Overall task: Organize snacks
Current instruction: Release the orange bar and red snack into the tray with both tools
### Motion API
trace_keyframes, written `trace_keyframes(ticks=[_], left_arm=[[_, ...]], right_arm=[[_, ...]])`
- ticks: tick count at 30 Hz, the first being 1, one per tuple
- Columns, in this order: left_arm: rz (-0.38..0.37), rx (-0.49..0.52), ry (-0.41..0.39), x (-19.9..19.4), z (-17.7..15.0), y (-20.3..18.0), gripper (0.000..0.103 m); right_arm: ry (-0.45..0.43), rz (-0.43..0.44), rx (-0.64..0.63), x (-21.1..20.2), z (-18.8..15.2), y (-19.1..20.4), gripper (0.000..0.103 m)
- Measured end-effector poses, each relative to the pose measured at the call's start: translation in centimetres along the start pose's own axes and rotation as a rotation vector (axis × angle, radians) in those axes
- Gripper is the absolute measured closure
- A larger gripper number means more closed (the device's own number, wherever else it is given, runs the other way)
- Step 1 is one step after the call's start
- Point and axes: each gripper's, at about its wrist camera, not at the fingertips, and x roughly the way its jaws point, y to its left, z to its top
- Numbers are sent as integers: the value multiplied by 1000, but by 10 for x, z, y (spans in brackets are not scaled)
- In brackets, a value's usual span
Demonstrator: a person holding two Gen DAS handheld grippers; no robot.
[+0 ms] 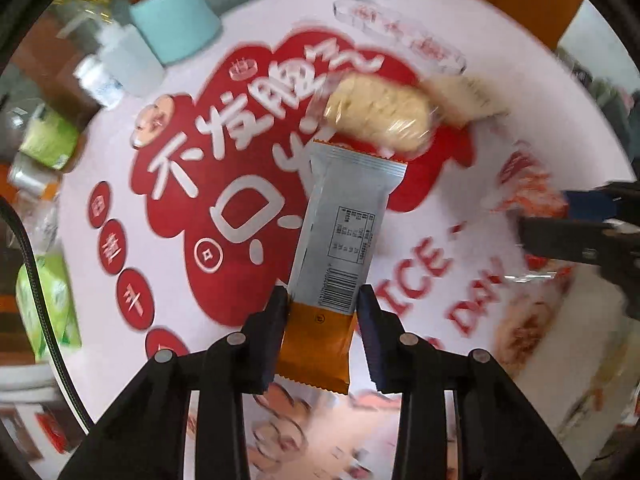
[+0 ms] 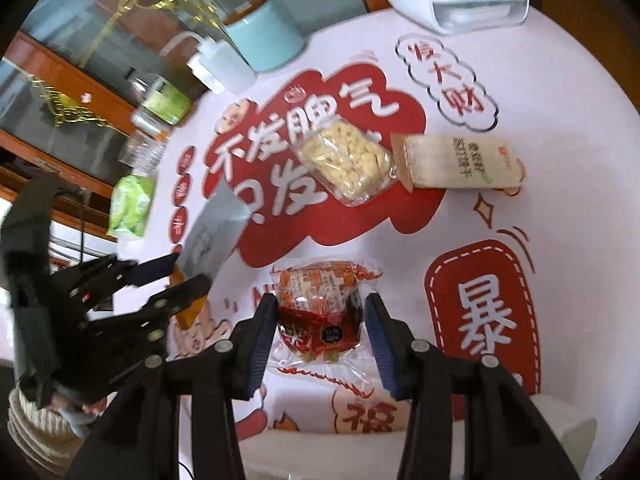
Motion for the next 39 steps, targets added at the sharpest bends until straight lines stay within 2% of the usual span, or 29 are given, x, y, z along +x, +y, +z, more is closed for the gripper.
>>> trace_keyframes(ticks=[4,8,11,15,21,27,30,39], left_arm=[[-26,-60,-97,-69,-18,-13,69],[-23,-92,-189,-137,-52,-49,69],[-17,-118,-243,-174,-85,-81,69],[21,-168,-291,-201,-125,-130,69],[93,-296,-320,-203,-174,-193,68],[81,-431,-270,-178,-201,-227,68],[110,-458,-234,-169,-207,-243,68],[204,-484,-213,-163,-218,-270,67]], right_arm=[[-70,43,-50,-48,-18,6,58],[-138,94,-119,-96,-48,4,58],[-163,118,-176,-124,-80,-8,58],[-161,121,-230,-151,-117,-32,58],[-148,117,-274,-174,-152,-70,58],[-111,143,-296,-176,-171,-91,58],[-93,162,-313,-174,-178,-93,58],[-66,174,-382,-165,-183,-73,57]])
